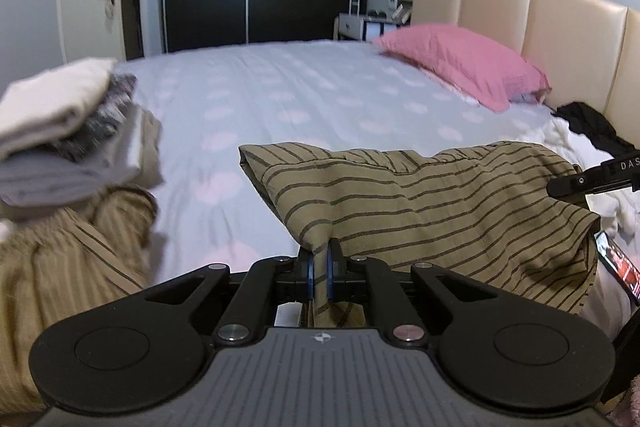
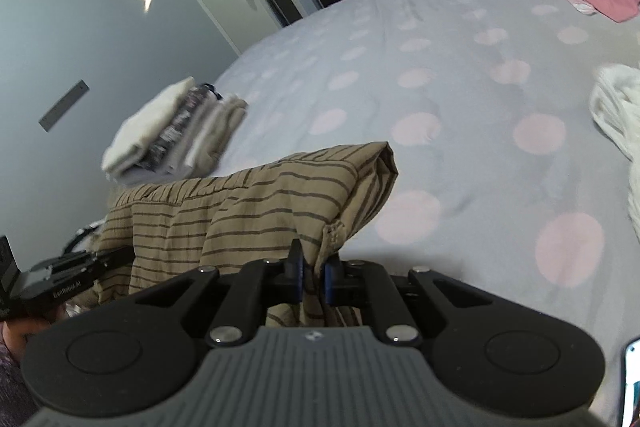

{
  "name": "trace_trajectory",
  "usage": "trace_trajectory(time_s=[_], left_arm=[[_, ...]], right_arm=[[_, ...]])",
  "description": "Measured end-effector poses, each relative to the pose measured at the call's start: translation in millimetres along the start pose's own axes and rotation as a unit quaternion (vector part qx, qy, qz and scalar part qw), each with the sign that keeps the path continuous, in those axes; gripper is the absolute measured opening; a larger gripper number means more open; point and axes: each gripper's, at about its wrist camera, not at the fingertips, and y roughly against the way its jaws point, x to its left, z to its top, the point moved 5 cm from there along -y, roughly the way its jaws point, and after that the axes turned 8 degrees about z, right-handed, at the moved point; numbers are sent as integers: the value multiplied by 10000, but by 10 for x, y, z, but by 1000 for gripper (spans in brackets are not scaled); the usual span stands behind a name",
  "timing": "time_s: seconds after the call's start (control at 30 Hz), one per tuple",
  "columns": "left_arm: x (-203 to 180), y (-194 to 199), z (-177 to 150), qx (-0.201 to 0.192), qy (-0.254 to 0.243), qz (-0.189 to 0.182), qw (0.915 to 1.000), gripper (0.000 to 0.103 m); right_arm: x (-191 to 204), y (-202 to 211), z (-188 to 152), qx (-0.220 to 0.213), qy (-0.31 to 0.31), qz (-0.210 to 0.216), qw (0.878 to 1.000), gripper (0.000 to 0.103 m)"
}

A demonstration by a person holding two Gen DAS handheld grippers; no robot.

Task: Fold clothes
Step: 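Carry the folded shirt with both grippers toward the clothes stack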

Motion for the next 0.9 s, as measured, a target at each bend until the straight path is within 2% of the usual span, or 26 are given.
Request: trace_trajectory(time_s=[0.1, 0.23, 0.47, 0.73, 0.9], left_arm=[[202, 140, 113, -76, 72, 125, 9999, 4], [634, 370, 307, -109, 422, 364, 9984, 4], [1521, 775, 537, -54, 630, 1077, 9922, 4], [2478, 984, 457, 356, 1033, 1773, 9781, 4], [2901, 891, 337, 721, 1047, 2027, 9710, 4]], right_arm=[[243, -102, 144, 51, 179, 150, 9997, 11], [669, -348, 316, 154, 353, 464, 9982, 11], [1437, -977, 544, 518, 261, 1118, 9920, 10], [2194, -1872, 562, 1158, 153, 1590, 9803, 10], [2402, -2391, 510, 1516, 53, 1617, 9751, 10]])
